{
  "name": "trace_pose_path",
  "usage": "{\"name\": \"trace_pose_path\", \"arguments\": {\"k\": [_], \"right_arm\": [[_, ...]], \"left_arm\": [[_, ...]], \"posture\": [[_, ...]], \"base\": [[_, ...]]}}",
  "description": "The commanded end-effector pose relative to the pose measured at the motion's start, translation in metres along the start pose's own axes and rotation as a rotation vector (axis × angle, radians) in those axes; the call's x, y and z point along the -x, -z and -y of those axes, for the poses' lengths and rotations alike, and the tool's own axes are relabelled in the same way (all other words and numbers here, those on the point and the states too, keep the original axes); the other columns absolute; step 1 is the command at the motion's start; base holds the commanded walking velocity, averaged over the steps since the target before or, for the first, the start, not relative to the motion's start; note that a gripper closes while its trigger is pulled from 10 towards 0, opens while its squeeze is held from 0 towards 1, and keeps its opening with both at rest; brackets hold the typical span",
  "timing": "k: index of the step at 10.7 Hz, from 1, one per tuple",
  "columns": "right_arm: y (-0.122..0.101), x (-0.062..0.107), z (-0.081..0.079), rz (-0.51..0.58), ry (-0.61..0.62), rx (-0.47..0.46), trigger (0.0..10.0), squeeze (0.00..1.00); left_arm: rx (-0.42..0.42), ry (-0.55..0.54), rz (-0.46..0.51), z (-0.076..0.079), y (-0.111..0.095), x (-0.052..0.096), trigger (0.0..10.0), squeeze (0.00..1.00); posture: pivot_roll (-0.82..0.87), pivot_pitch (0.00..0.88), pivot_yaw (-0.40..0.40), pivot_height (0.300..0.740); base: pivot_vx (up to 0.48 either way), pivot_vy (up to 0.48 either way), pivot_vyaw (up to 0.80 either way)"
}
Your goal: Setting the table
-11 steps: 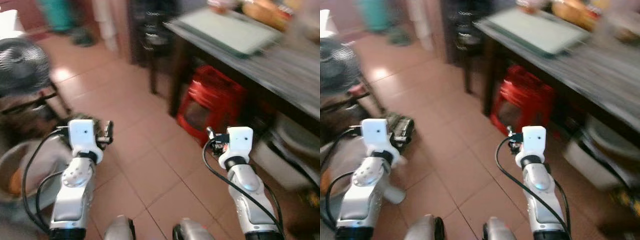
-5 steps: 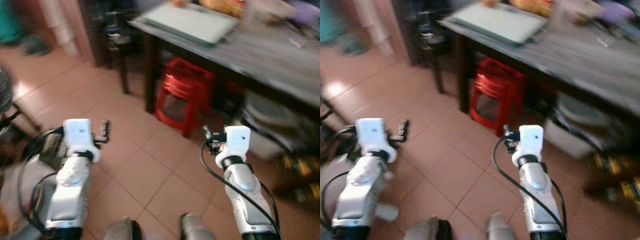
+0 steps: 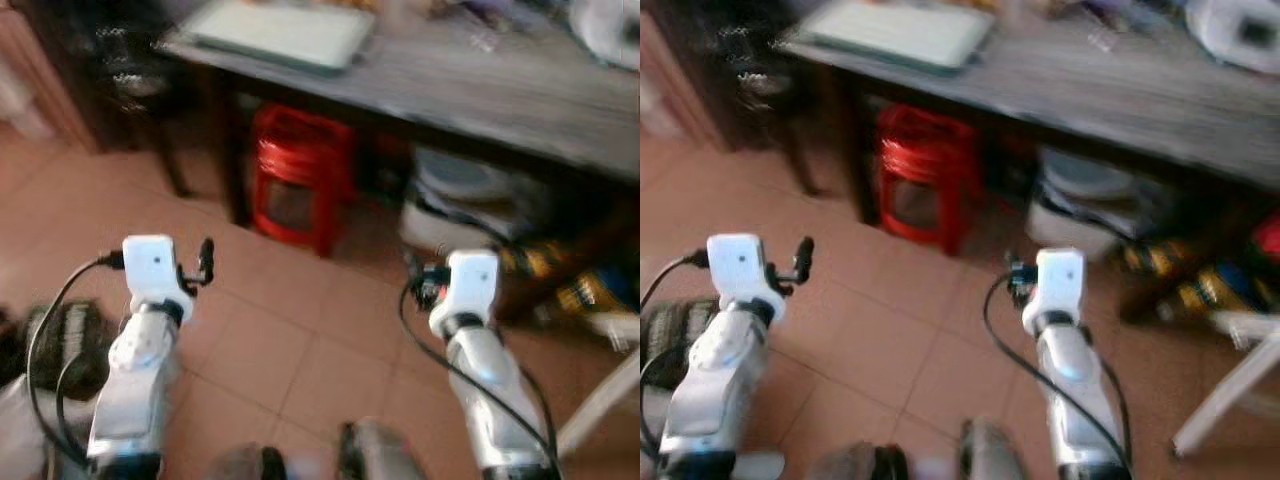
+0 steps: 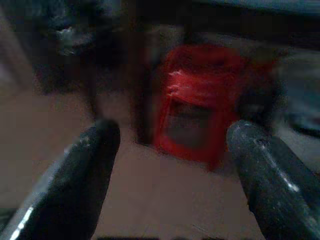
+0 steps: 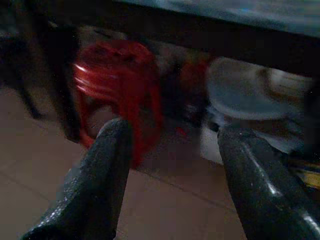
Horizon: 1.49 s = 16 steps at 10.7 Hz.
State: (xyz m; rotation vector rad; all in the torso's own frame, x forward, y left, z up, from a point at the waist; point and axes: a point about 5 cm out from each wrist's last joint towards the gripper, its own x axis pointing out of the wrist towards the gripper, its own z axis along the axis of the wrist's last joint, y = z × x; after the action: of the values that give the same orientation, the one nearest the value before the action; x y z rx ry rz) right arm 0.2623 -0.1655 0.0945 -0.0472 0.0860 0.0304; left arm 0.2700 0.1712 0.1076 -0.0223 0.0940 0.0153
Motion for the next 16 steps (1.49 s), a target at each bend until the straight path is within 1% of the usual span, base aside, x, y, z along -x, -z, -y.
{"name": "trace_pose_path", "arguments": {"k": [1, 3, 4, 5, 6, 7, 8, 9, 10, 11, 12, 13, 14, 15, 16], "right_arm": [[0.0, 0.002, 0.001, -0.001, 0.011, -0.008, 10.0, 0.0], [0.0, 0.004, 0.002, -0.004, 0.013, -0.009, 10.0, 0.0], [0.0, 0.007, 0.001, -0.004, 0.008, -0.005, 10.0, 0.0], [-0.007, 0.01, -0.004, 0.033, -0.018, -0.02, 10.0, 0.0], [-0.015, 0.012, -0.006, 0.081, -0.049, 0.036, 10.0, 0.0], [-0.019, 0.015, -0.005, 0.111, -0.055, 0.097, 10.0, 0.0], [-0.021, 0.021, 0.005, 0.13, -0.024, 0.159, 10.0, 0.0], [-0.026, 0.022, 0.012, 0.162, 0.013, 0.19, 10.0, 0.0], [-0.027, 0.02, 0.014, 0.17, 0.033, 0.193, 10.0, 0.0], [-0.027, 0.018, 0.012, 0.175, 0.031, 0.199, 10.0, 0.0], [-0.026, 0.016, 0.007, 0.177, 0.031, 0.199, 10.0, 0.0], [-0.024, 0.014, 0.006, 0.167, 0.063, 0.205, 10.0, 0.0], [-0.022, 0.013, -0.001, 0.179, 0.057, 0.139, 10.0, 0.0], [-0.019, 0.015, -0.005, 0.155, 0.043, 0.124, 10.0, 0.0], [-0.017, 0.016, -0.006, 0.157, 0.03, 0.152, 10.0, 0.0]], "left_arm": [[-0.016, 0.001, -0.009, -0.003, 0.002, 0.003, 10.0, 0.0], [0.01, 0.022, 0.011, -0.002, -0.001, 0.003, 10.0, 0.0], [-0.011, 0.017, 0.038, -0.001, -0.005, 0.004, 10.0, 0.0], [0.065, 0.042, 0.066, 0.004, -0.006, 0.008, 10.0, 0.0], [0.033, 0.081, 0.085, 0.009, -0.006, 0.013, 10.0, 0.0], [0.023, 0.085, 0.081, 0.01, -0.002, 0.019, 10.0, 0.0], [0.075, 0.099, 0.052, 0.012, 0.009, 0.024, 10.0, 0.0], [0.071, 0.087, 0.065, 0.013, 0.015, 0.024, 10.0, 0.0], [0.027, 0.061, 0.077, 0.012, 0.019, 0.021, 10.0, 0.0], [0.012, 0.047, 0.08, 0.011, 0.019, 0.018, 10.0, 0.0], [0.008, 0.061, 0.079, 0.01, 0.02, 0.015, 10.0, 0.0], [0.006, 0.066, 0.085, 0.011, 0.021, 0.014, 10.0, 0.0], [0.02, 0.079, 0.082, 0.012, 0.023, 0.014, 10.0, 0.0], [0.023, 0.079, 0.081, 0.013, 0.023, 0.014, 10.0, 0.0], [0.035, 0.079, 0.079, 0.014, 0.023, 0.014, 10.0, 0.0]], "posture": [[-0.04, 0.162, 0.023, 0.74], [-0.04, 0.174, 0.016, 0.74], [-0.04, 0.175, 0.01, 0.74], [-0.04, 0.173, 0.009, 0.74], [-0.04, 0.157, 0.017, 0.74], [-0.04, 0.154, 0.021, 0.74], [-0.05, 0.13, 0.016, 0.74], [-0.05, 0.098, 0.006, 0.74], [-0.05, 0.062, 0.002, 0.74], [-0.05, 0.05, 0.003, 0.74], [-0.05, 0.028, 0.008, 0.74], [-0.05, 0.024, 0.01, 0.74], [-0.05, 0.02, 0.007, 0.74], [-0.05, 0.023, 0.006, 0.74], [-0.05, 0.027, 0.009, 0.74]], "base": [[0.0, 0.337, -0.76], [0.0, 0.0, -0.76], [0.0, 0.0, -0.76], [0.0, 0.0, -0.76], [0.0, 0.0, 0.0], [0.0, 0.0, 0.0], [0.0, 0.0, 0.0], [0.0, 0.0, 0.0], [0.0, 0.0, 0.0], [0.0, 0.0, 0.0], [0.0, 0.0, 0.0], [0.0, 0.0, 0.0], [0.0, 0.0, 0.0], [0.0, -0.296, 0.0], [0.0, -0.405, 0.0]]}}
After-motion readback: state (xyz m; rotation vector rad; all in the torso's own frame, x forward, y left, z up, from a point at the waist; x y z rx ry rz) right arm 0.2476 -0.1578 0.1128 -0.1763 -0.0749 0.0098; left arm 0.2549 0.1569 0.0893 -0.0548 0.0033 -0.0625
